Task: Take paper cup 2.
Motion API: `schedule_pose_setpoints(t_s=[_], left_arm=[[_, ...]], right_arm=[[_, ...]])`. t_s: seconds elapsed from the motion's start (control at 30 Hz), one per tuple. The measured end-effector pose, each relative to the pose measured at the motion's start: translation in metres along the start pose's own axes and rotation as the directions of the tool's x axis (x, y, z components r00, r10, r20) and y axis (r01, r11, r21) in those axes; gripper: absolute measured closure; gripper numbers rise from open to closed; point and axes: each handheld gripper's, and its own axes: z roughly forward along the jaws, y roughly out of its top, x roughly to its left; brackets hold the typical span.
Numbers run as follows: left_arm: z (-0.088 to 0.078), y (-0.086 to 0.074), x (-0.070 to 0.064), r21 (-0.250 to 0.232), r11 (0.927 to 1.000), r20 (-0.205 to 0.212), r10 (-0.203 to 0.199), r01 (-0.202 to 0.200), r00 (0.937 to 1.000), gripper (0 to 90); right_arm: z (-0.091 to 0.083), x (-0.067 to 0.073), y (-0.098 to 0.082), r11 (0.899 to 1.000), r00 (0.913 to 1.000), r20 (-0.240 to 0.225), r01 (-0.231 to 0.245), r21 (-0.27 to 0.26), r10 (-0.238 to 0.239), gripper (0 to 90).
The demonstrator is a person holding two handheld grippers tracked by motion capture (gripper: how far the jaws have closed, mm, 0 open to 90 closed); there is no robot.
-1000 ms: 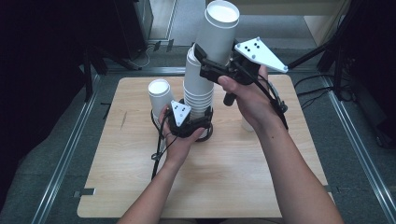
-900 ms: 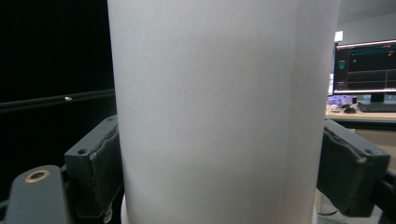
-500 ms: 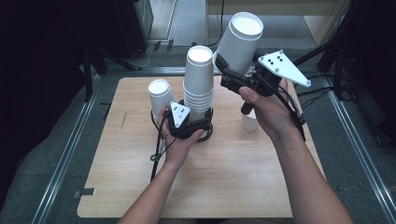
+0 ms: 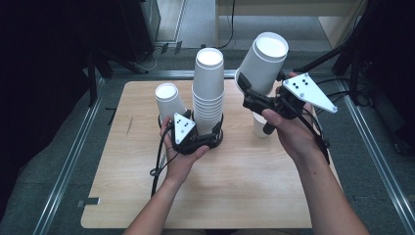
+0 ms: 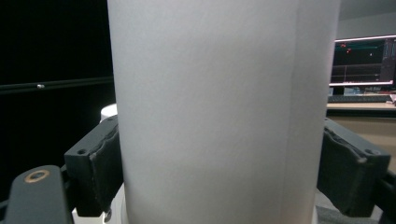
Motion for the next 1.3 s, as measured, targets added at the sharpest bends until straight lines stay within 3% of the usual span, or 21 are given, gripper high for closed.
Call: schedule_pose_setpoints(t_s=[0.2, 0.43, 0.57, 0.67, 1.0, 1.3], left_arm=[[-0.015, -0.003, 0.0, 0.002, 1.0, 0.023, -0.005, 0.005, 0.9997, 1.3], [-0.028, -0.013, -0.004, 0.037, 0.9993, 0.051, -0.005, 0.003, 0.9987, 1.2], [-0.033, -0.02, -0.007, 0.049, 0.9988, 0.07, -0.011, 0.007, 0.9975, 1.2], [-0.036, -0.024, -0.009, 0.05, 0.9986, 0.08, -0.02, 0.016, 0.9966, 1.3], [-0.045, -0.03, -0.014, 0.066, 0.9975, 0.102, -0.032, 0.026, 0.9943, 1.3], [-0.054, -0.035, -0.015, 0.095, 0.9952, 0.137, -0.037, 0.024, 0.9899, 1.3]], right_arm=[[-0.016, -0.005, -0.018, 1.0, 0.9999, 0.011, 0.008, 0.015, -0.009, 13.5], [-0.037, -0.011, -0.049, 0.999, 0.9993, 0.034, -0.019, 0.051, 0.018, 13.5], [-0.048, -0.012, -0.067, 0.997, 0.9987, 0.051, 0.003, 0.08, -0.007, 13.5], [-0.055, -0.011, -0.078, 0.995, 0.9989, 0.047, -0.007, 0.096, 0.002, 13.5], [-0.073, -0.007, -0.11, 0.988, 0.9955, 0.064, 0.06, 0.14, -0.069, 13.5], [-0.08, -0.006, -0.141, 0.969, 0.9855, 0.081, 0.129, 0.21, -0.149, 13.5]])
